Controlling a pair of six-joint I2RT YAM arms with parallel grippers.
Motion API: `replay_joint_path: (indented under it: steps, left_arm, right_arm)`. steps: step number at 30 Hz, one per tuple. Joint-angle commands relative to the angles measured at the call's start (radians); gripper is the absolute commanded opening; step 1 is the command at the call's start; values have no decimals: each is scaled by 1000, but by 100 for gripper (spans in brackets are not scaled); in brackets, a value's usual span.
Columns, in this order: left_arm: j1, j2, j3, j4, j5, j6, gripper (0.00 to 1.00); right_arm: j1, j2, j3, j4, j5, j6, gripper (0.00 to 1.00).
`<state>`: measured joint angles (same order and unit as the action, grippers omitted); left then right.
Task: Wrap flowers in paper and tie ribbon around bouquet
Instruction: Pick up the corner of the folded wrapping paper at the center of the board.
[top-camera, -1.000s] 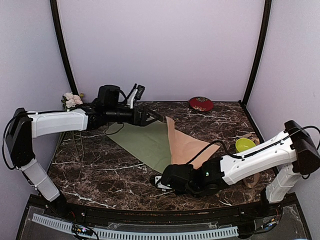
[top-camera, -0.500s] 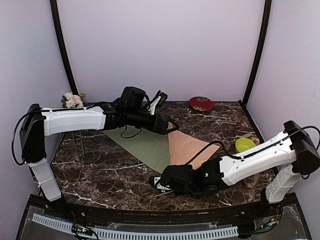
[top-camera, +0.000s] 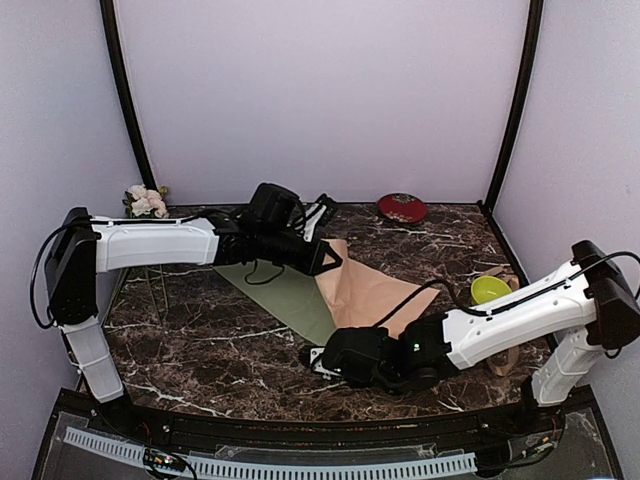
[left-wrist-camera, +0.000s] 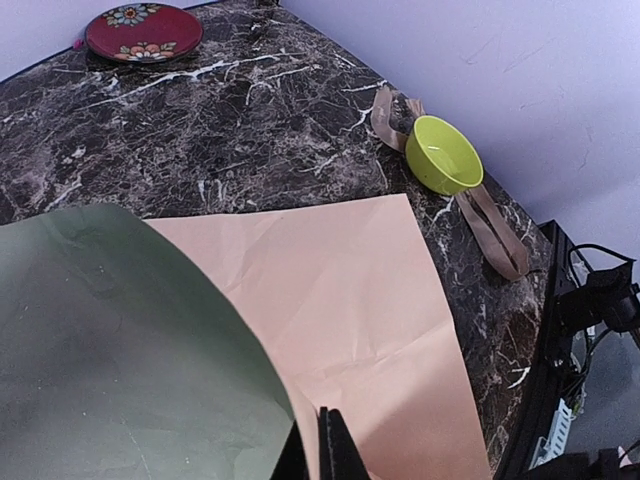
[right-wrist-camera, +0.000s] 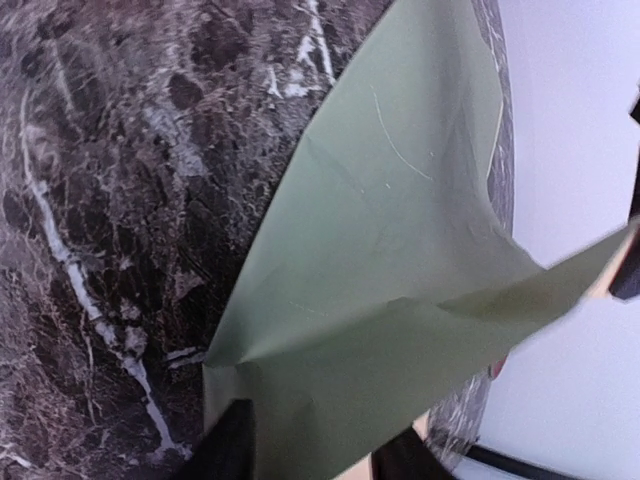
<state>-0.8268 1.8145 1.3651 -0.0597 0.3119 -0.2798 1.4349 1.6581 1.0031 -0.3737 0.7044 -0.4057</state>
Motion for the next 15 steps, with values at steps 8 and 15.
replay_joint_path:
  steps: [8, 15]
  left_arm:
    - [-26, -240, -224, 134, -69, 140, 0]
    - [-34, -282, -282, 155, -69, 150, 0]
  right_arm:
    - [-380, -588, -80, 137, -698, 424, 100]
    - [-936, -367, 2, -64, -1019, 805, 100]
